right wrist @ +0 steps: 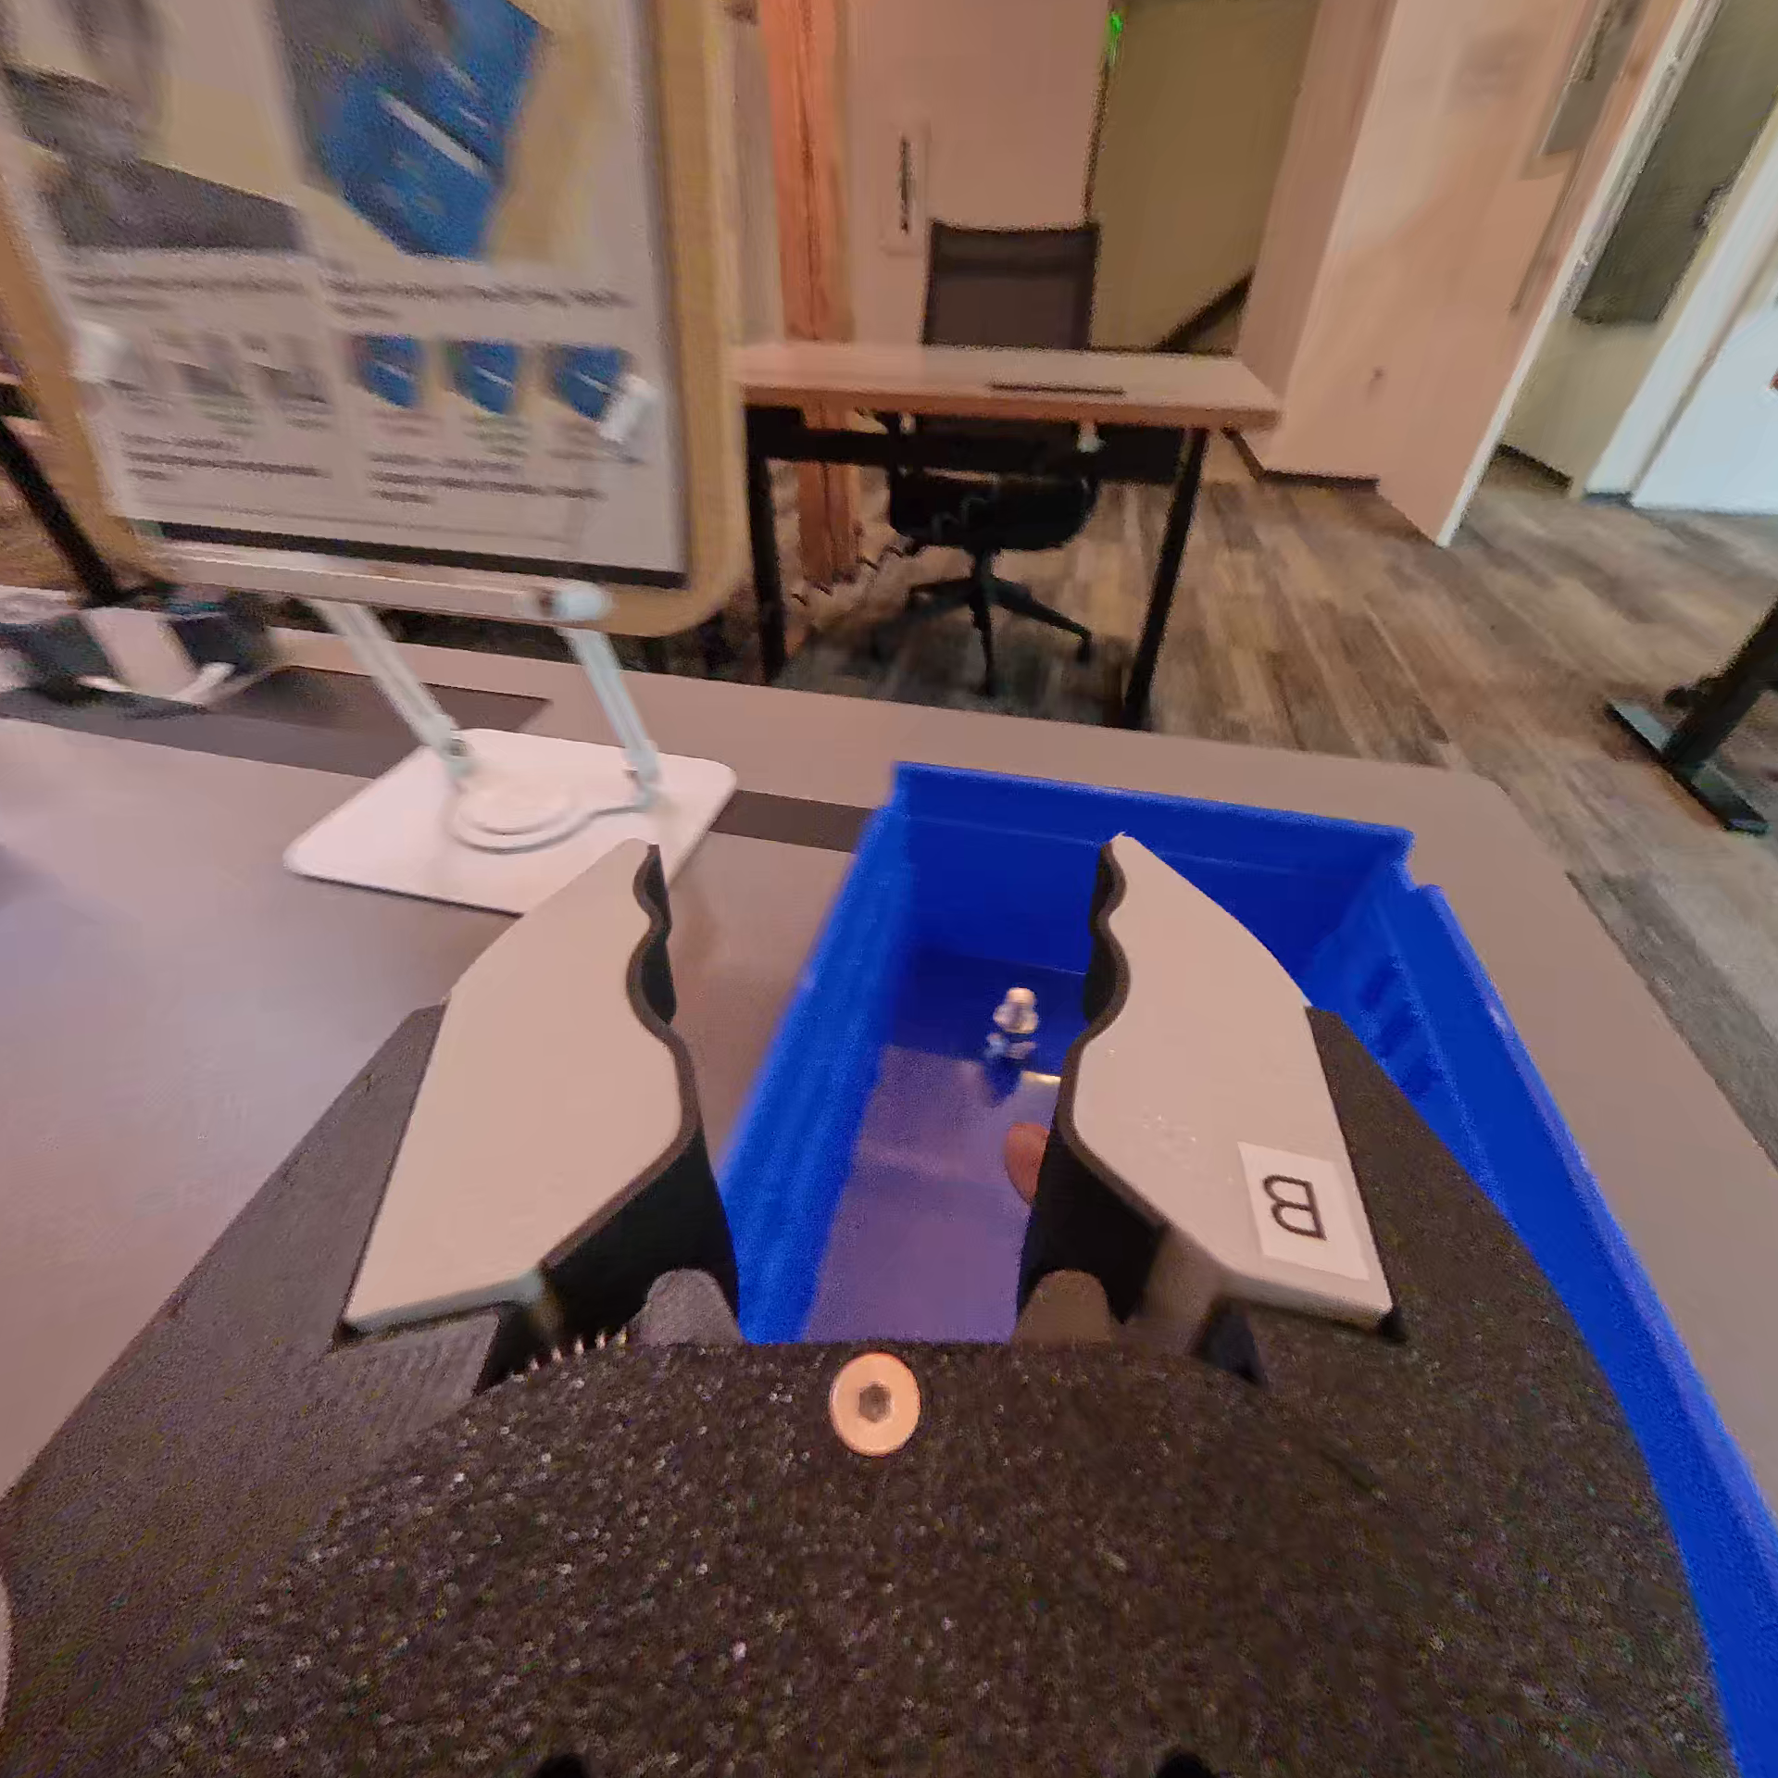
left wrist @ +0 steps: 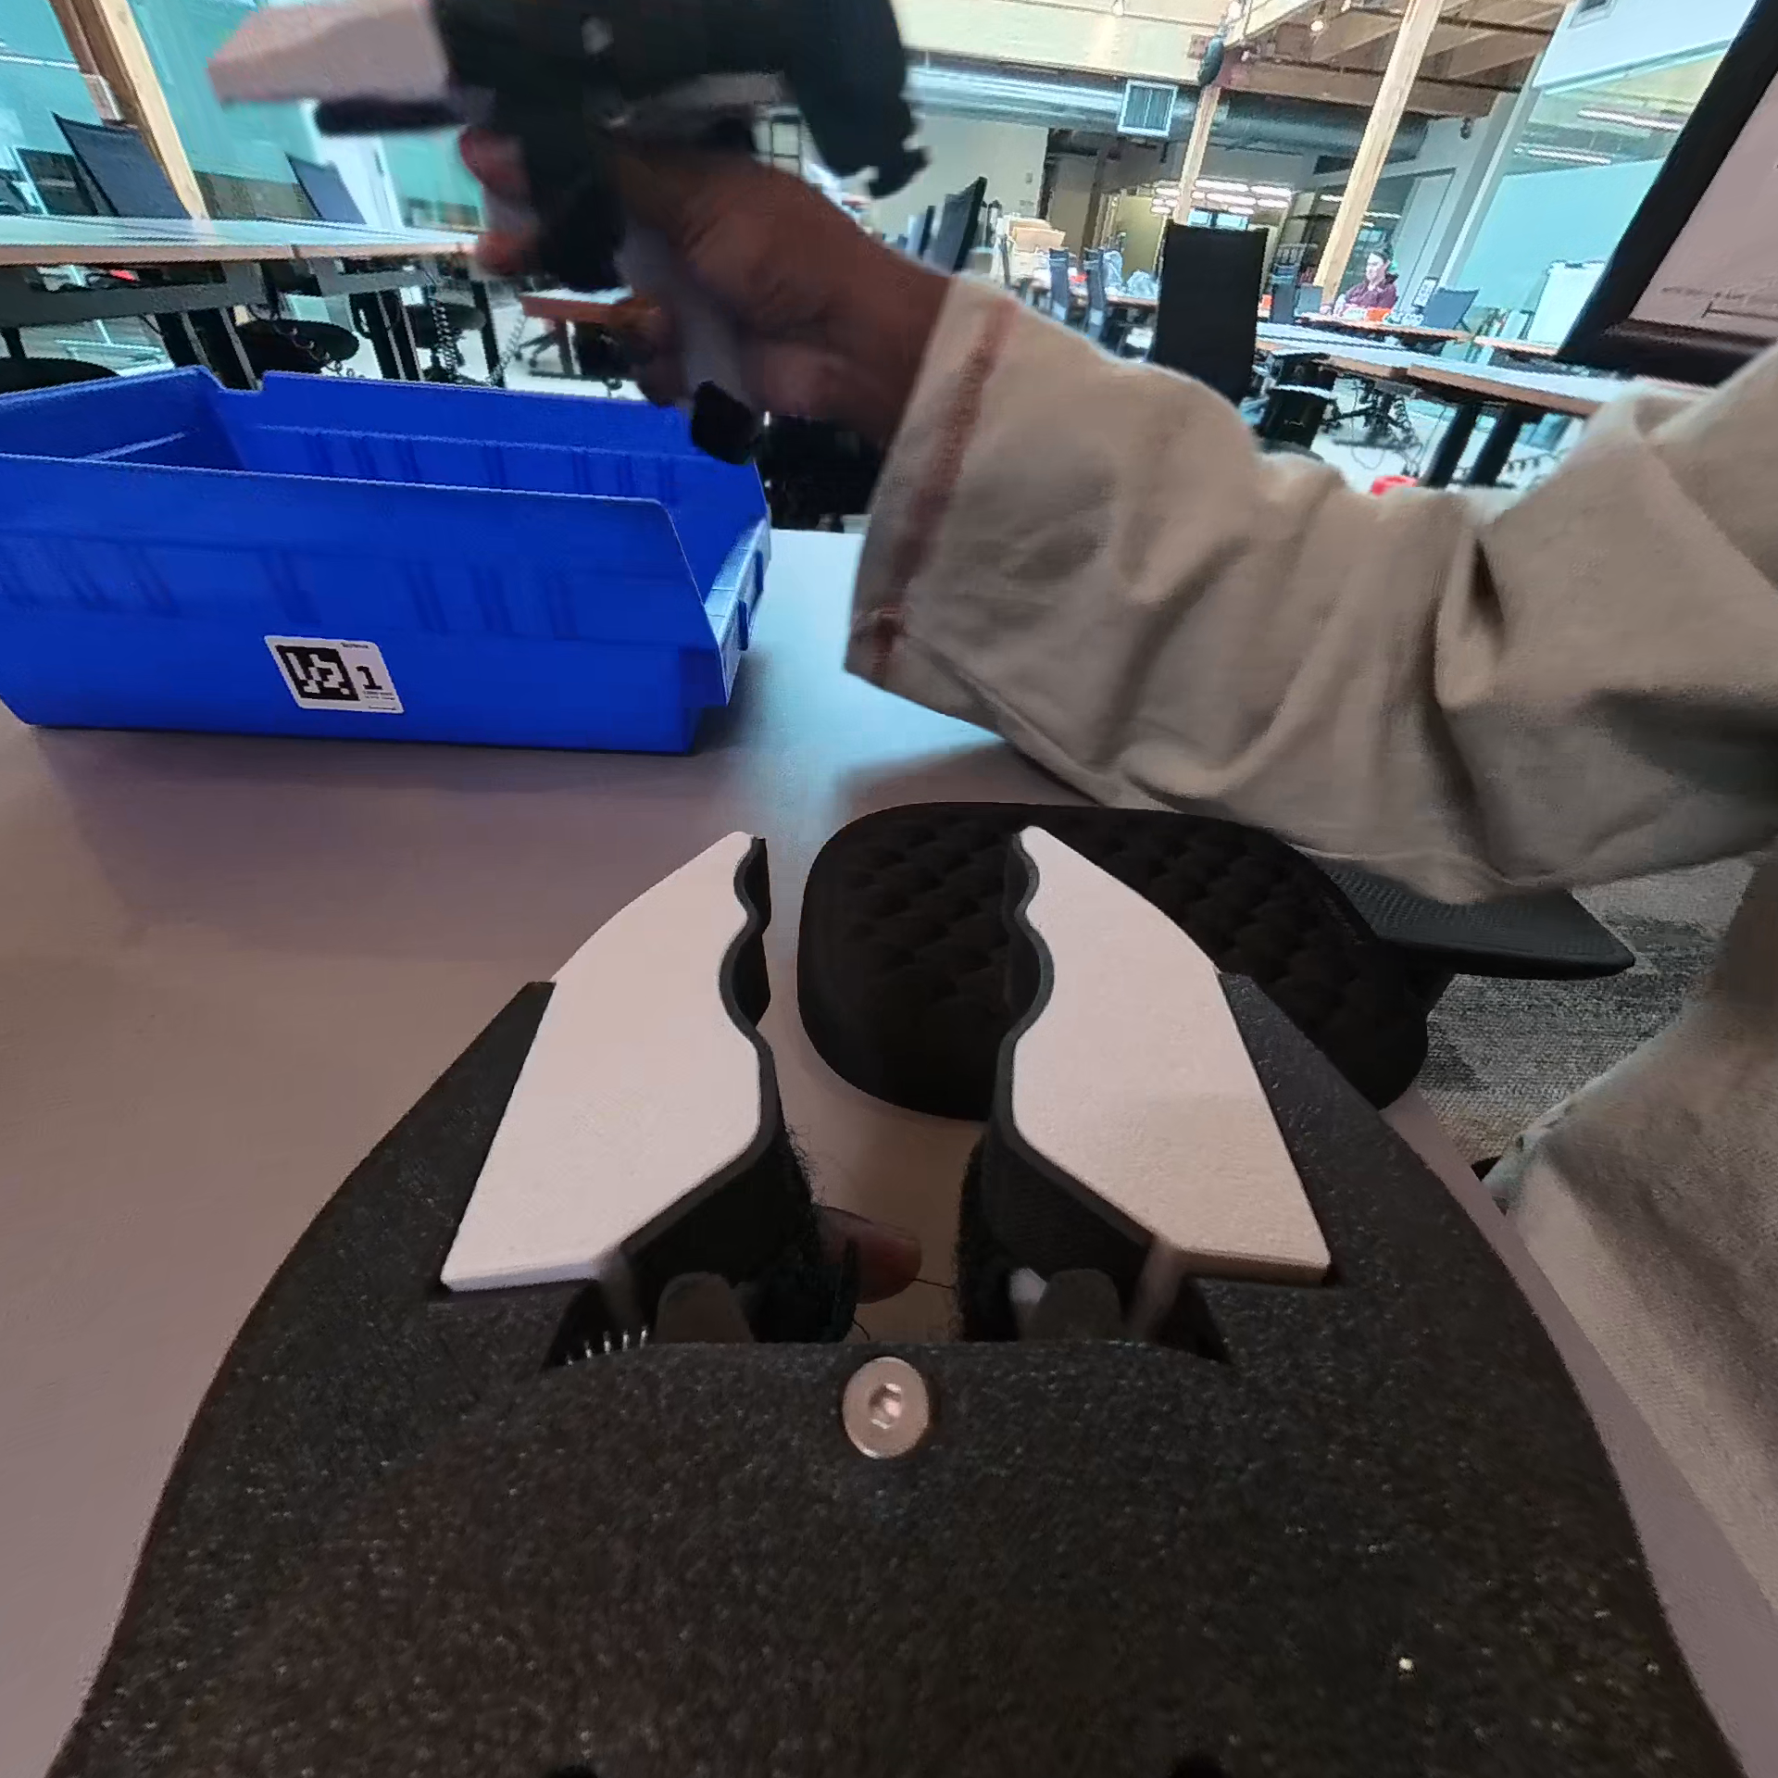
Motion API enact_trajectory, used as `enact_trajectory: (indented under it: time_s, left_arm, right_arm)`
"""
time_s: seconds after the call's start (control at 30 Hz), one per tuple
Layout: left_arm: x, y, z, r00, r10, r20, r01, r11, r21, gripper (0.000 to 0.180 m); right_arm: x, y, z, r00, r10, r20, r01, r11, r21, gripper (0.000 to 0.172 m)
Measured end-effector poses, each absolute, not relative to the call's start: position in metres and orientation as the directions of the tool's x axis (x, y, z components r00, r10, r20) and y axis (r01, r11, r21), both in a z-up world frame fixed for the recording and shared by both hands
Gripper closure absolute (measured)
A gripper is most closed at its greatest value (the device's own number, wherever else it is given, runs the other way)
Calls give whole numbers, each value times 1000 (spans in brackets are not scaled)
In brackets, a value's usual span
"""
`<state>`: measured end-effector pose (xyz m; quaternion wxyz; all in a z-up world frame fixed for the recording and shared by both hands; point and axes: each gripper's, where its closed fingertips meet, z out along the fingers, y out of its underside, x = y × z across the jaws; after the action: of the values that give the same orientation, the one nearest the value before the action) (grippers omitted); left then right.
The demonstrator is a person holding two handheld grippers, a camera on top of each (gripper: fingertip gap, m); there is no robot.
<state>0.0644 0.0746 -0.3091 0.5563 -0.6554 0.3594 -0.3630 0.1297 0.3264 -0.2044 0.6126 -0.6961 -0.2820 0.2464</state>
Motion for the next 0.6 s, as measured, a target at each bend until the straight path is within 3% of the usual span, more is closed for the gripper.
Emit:
enact_trajectory:
  time_s: [0.13,0.27,0.5,0.6]
  left_arm:
    - [64,75,-309,481,-873,78,-61,-123,-991,134]
    - [65,75,-309,483,-873,64,-74,-114,-991,134]
    - [65,75,-310,489,-870,59,-77,-111,-991,135]
    - [65,75,-310,498,-866,44,-82,-97,-992,135]
  right_arm:
    - [106,242,-197,615,789,-13,71,-72,-995,77]
    - [89,177,-215,574,815,-79,-11,-89,-996,79]
    - [64,138,-274,610,791,-48,-9,-54,-999,83]
    - [65,137,-274,626,780,-4,-5,-1,-1000,89]
